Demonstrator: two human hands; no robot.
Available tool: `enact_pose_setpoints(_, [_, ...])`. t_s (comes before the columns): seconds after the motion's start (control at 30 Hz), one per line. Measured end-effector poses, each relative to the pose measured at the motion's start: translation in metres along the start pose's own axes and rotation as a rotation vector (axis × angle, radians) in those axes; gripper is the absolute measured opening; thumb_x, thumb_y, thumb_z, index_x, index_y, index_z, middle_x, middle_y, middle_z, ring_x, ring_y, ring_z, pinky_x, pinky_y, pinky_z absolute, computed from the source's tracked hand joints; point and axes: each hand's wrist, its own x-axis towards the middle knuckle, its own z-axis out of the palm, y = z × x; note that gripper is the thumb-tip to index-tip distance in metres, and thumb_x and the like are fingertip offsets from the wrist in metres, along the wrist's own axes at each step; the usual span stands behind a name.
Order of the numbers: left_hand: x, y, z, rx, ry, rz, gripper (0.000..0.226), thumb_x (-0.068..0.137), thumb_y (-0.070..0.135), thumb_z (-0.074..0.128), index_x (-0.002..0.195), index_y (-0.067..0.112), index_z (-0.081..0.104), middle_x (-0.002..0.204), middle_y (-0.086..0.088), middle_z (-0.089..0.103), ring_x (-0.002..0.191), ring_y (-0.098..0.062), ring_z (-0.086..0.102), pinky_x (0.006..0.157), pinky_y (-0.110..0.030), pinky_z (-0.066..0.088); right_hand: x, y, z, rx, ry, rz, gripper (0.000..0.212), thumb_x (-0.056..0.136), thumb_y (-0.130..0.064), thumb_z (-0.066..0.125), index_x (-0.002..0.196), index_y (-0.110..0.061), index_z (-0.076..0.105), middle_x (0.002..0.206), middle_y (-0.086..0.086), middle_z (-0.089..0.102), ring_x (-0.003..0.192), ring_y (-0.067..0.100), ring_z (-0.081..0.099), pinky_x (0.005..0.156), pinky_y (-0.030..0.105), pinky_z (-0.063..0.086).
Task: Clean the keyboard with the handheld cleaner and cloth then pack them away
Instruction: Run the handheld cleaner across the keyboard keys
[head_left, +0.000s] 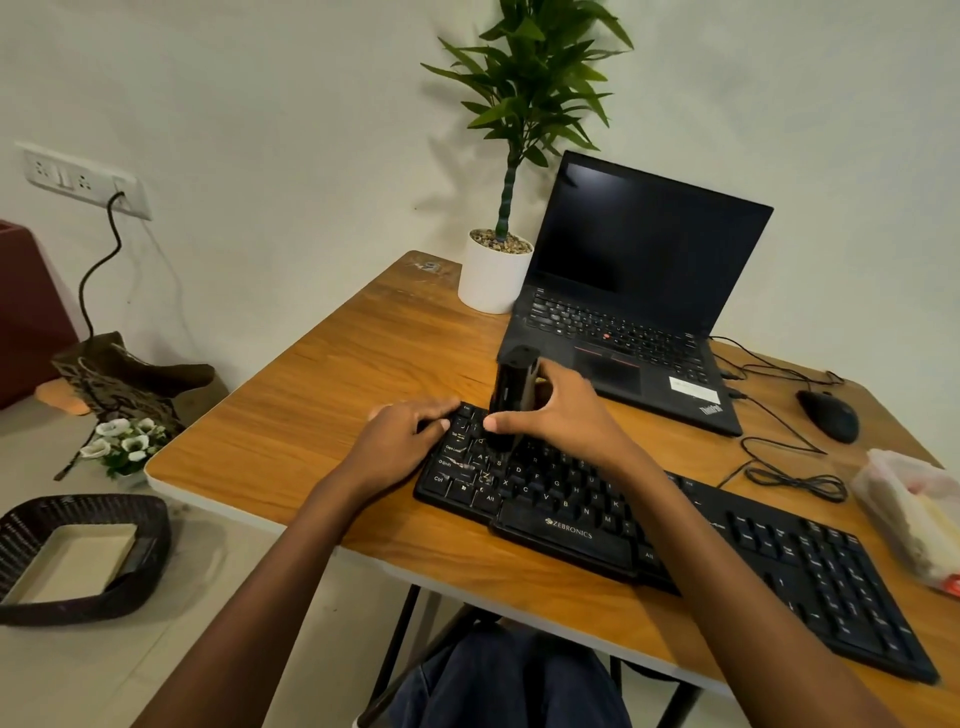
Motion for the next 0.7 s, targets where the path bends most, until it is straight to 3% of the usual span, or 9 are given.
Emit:
enact_pose_setpoints(0.13, [-0.001, 0.001, 0.000, -0.005, 0.004, 0.001, 0.035, 0.095, 0.017, 0.051, 0.130, 0.019, 0.055, 0.136, 0.003, 0.052, 0.130, -0.010, 0.042, 0.113, -0.047, 0.025, 0.007, 0.002, -0.002, -0.022, 0.085, 0.025, 0.056, 0.064, -0.034, 0.082, 0.110, -0.020, 0.053, 0.097, -0.012, 0.055, 0.085, 0.004, 0.052, 0.061, 0.010, 0.036])
enact_pose_setpoints(0.23, [-0.001, 0.000, -0.001, 0.009, -0.003, 0.004, 0.035, 0.096, 0.018, 0.050, 0.130, 0.020, 0.055, 0.135, 0.004, 0.053, 0.129, -0.011, 0.043, 0.112, -0.048, 0.025, 0.003, 0.003, 0.007, 0.037, 0.050, -0.002, 0.055, 0.064, -0.032, 0.082, 0.110, -0.023, 0.052, 0.100, -0.012, 0.057, 0.088, 0.004, 0.054, 0.068, 0.012, 0.041])
enact_pose_setpoints(0.33, [0.000, 0.000, -0.001, 0.009, -0.004, 0.007, 0.035, 0.095, 0.018, 0.050, 0.130, 0.021, 0.054, 0.136, 0.003, 0.053, 0.130, -0.012, 0.043, 0.112, -0.048, 0.025, 0.003, 0.007, -0.003, 0.115, -0.023, 0.043, 0.055, 0.063, -0.032, 0.082, 0.108, -0.028, 0.050, 0.101, -0.013, 0.057, 0.098, 0.009, 0.056, 0.079, 0.023, 0.049])
enact_pose_setpoints(0.47, [0.000, 0.000, 0.000, -0.010, 0.004, -0.009, 0.035, 0.095, 0.017, 0.051, 0.130, 0.020, 0.055, 0.137, 0.003, 0.052, 0.131, -0.012, 0.041, 0.113, -0.047, 0.024, 0.007, 0.003, -0.005, 0.018, 0.068, 0.029, 0.060, 0.065, -0.030, 0.081, 0.115, -0.021, 0.050, 0.103, -0.013, 0.051, 0.097, 0.005, 0.047, 0.064, 0.006, 0.031])
enact_pose_setpoints(0.53, [-0.001, 0.001, -0.001, -0.005, 0.004, 0.001, 0.035, 0.095, 0.017, 0.051, 0.130, 0.019, 0.055, 0.136, 0.002, 0.052, 0.130, -0.012, 0.042, 0.113, -0.045, 0.026, 0.004, 0.001, 0.005, 0.079, 0.043, 0.006, 0.061, 0.064, -0.031, 0.082, 0.115, -0.022, 0.050, 0.107, -0.013, 0.054, 0.099, 0.006, 0.050, 0.069, 0.008, 0.035])
enact_pose_setpoints(0.6, [-0.001, 0.002, -0.001, 0.013, 0.006, 0.008, 0.035, 0.095, 0.017, 0.051, 0.130, 0.019, 0.054, 0.136, 0.002, 0.052, 0.130, -0.011, 0.042, 0.113, -0.044, 0.026, 0.003, 0.000, 0.006, 0.143, -0.024, 0.039, 0.060, 0.062, -0.032, 0.083, 0.112, -0.026, 0.050, 0.106, -0.012, 0.058, 0.101, 0.009, 0.055, 0.078, 0.018, 0.046])
enact_pose_setpoints(0.63, [-0.002, 0.002, -0.001, 0.021, 0.010, 0.005, 0.035, 0.095, 0.017, 0.051, 0.130, 0.019, 0.054, 0.136, 0.002, 0.052, 0.131, -0.012, 0.042, 0.113, -0.045, 0.025, 0.004, 0.000, 0.002, 0.129, -0.045, 0.058, 0.058, 0.062, -0.033, 0.083, 0.108, -0.026, 0.050, 0.102, -0.013, 0.058, 0.097, 0.009, 0.057, 0.078, 0.023, 0.049])
enact_pose_setpoints(0.7, [-0.002, 0.002, -0.001, 0.012, 0.014, -0.002, 0.035, 0.095, 0.017, 0.051, 0.130, 0.019, 0.055, 0.136, 0.002, 0.052, 0.130, -0.011, 0.042, 0.113, -0.045, 0.024, 0.008, 0.000, -0.004, 0.038, -0.009, 0.076, 0.053, 0.063, -0.033, 0.082, 0.104, -0.024, 0.049, 0.092, -0.016, 0.054, 0.087, 0.005, 0.054, 0.066, 0.018, 0.045])
